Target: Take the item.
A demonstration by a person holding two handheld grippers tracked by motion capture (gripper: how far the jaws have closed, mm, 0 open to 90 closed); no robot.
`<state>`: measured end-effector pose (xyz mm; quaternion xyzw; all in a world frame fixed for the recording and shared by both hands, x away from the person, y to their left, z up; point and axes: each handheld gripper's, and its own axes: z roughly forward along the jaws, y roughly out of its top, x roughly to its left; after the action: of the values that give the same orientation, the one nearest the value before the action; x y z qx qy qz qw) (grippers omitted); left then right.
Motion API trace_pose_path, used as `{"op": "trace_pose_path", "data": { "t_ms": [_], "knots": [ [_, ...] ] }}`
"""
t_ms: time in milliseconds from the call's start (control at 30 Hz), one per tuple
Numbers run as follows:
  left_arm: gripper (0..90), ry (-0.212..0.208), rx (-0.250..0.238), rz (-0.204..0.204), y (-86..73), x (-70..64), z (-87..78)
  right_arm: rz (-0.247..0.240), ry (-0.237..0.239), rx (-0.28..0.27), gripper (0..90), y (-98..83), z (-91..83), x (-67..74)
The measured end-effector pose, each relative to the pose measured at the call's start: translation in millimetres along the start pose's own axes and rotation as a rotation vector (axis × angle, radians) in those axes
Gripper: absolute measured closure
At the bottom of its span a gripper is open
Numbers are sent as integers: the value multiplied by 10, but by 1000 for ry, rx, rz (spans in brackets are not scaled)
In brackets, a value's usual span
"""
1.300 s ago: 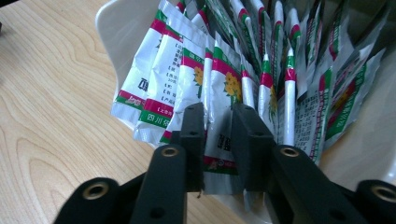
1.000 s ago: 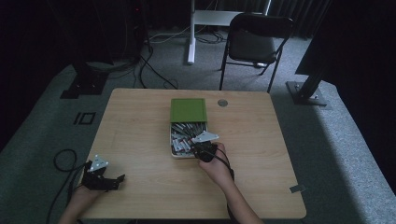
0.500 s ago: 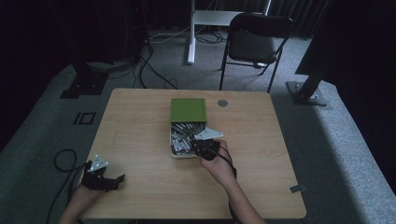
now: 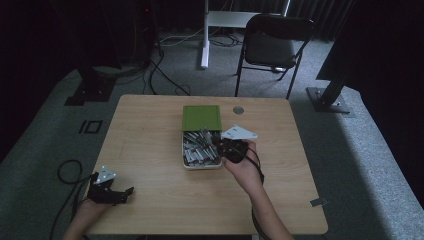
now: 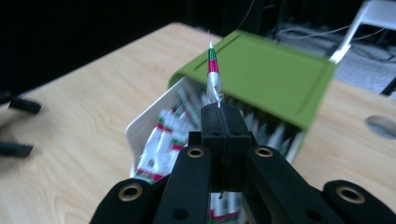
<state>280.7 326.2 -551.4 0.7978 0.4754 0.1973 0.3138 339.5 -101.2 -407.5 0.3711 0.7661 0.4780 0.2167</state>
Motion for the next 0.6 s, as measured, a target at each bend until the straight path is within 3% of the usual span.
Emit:
{"op": "trace_pose_path", "data": {
  "t_ms": [267, 533, 600],
  "knots": [
    [14, 0, 0, 0, 0, 0, 0, 26, -102, -37, 900, 73, -229, -299],
    [14, 0, 1, 1, 0, 1, -1, 69, -203, -22, 900, -77, -274, -590],
    [14, 0, 1, 1, 0, 0, -1, 90, -199, -9, 900, -140, -241, -638]
  ]
}}
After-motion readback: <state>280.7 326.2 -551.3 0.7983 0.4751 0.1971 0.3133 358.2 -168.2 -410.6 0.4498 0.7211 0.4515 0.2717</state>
